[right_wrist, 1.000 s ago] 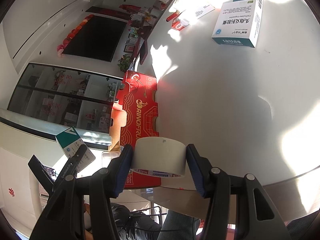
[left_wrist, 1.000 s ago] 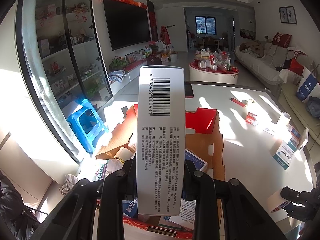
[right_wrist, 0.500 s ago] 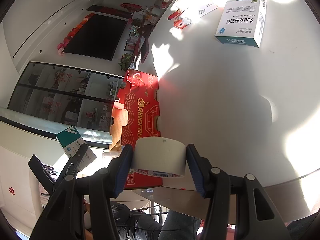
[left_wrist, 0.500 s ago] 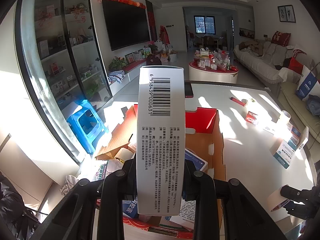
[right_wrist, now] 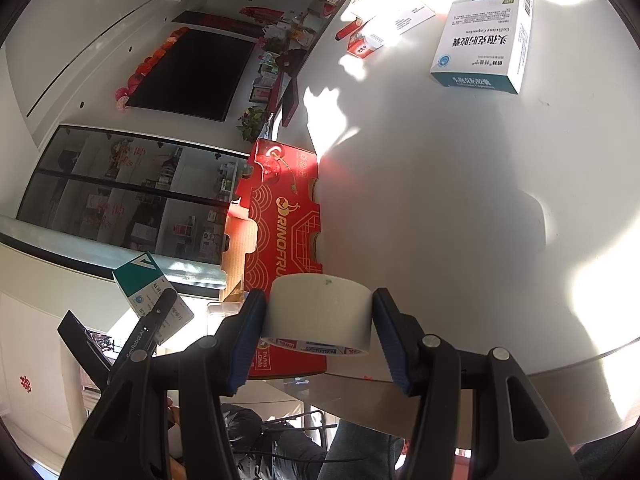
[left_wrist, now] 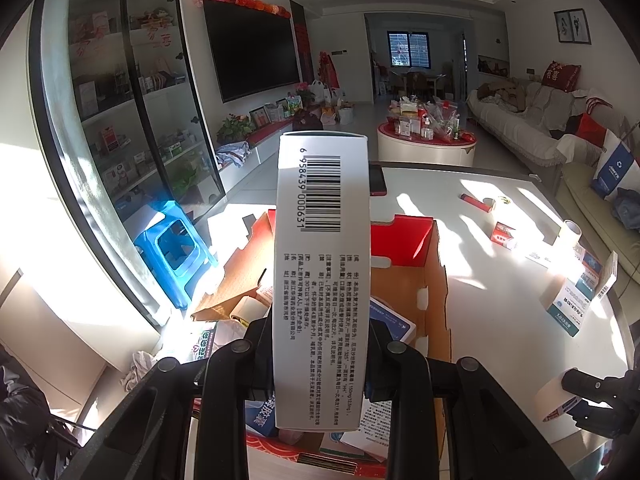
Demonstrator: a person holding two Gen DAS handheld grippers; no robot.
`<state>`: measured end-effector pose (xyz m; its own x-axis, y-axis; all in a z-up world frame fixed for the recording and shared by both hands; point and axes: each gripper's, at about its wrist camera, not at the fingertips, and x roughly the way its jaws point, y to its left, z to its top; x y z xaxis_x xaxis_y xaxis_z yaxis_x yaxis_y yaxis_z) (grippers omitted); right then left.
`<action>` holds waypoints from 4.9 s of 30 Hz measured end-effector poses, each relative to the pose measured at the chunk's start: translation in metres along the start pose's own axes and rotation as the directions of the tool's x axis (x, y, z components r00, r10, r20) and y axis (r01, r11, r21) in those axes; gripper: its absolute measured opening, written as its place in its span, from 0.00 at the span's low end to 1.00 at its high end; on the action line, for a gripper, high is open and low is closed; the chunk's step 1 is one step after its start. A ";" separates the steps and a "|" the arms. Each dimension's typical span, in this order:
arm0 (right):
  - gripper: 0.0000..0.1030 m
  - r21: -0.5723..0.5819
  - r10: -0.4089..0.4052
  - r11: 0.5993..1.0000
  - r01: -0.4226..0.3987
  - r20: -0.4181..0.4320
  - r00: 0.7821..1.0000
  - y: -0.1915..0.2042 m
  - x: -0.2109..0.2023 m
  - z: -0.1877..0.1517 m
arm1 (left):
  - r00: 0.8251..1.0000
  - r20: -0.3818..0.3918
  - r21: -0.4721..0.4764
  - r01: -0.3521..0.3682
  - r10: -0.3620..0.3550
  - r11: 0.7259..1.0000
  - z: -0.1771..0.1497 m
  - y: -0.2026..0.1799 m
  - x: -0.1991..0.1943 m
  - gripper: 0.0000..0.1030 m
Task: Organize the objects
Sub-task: 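Hold the white box above the tray with the left tool while the right tool holds the tape roll, then lower the white box and tape roll into the tray and open both tools, then grasp the red-and-white box with the left tool while the right tool reaches toward the cefixime box, then grasp the white-teal cefixime box with the right tool while the left tool holds the red box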
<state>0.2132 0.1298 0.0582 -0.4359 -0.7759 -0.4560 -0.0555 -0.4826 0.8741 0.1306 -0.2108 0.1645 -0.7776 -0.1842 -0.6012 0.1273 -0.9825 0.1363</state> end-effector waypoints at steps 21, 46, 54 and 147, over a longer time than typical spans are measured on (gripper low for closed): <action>0.53 0.003 0.010 1.000 -0.010 -0.001 1.000 0.000 0.002 -0.001 | 1.000 0.005 -0.003 -0.013 0.013 1.000 -0.002 0.001 0.000 0.30; 0.53 -0.248 0.127 0.955 -0.162 -0.149 0.981 0.151 0.143 0.054 | 0.975 -0.167 -0.115 0.127 -0.145 0.985 0.022 0.020 0.084 0.31; 0.80 -0.346 0.081 0.932 -0.106 -0.088 0.993 0.162 0.125 0.057 | 0.971 -0.207 -0.127 0.092 -0.117 0.988 0.022 0.018 0.101 0.66; 0.85 -0.131 -0.474 0.850 0.510 0.231 0.850 -0.048 -0.053 0.113 | 0.774 -0.598 0.016 0.270 -0.208 0.963 0.039 -0.341 0.208 0.84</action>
<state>0.1375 0.2399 0.0598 -0.5513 -0.3372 -0.7631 -0.1518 -0.8589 0.4891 -0.0982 0.0872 0.0238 -0.2601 0.0439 -0.9646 -0.0973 -0.9951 -0.0191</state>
